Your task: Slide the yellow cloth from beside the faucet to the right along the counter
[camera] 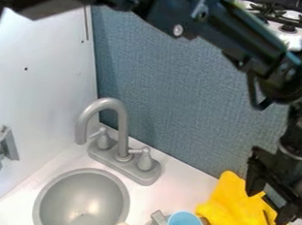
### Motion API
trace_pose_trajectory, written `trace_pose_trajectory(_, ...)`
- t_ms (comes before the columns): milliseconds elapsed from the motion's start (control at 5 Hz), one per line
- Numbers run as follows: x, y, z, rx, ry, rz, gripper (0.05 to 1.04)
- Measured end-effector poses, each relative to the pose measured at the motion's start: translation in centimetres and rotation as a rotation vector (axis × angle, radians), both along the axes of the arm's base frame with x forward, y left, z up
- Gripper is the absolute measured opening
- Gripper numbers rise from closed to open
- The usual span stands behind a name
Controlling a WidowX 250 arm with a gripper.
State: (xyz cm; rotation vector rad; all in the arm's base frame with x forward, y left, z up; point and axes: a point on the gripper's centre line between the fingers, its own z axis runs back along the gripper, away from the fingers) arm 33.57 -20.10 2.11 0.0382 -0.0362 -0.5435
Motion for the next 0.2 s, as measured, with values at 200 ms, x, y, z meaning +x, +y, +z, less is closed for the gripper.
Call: trace_pose_trajectory(200,-2.51,0.92,2.32,0.058,0.091,-0.019,1.001)
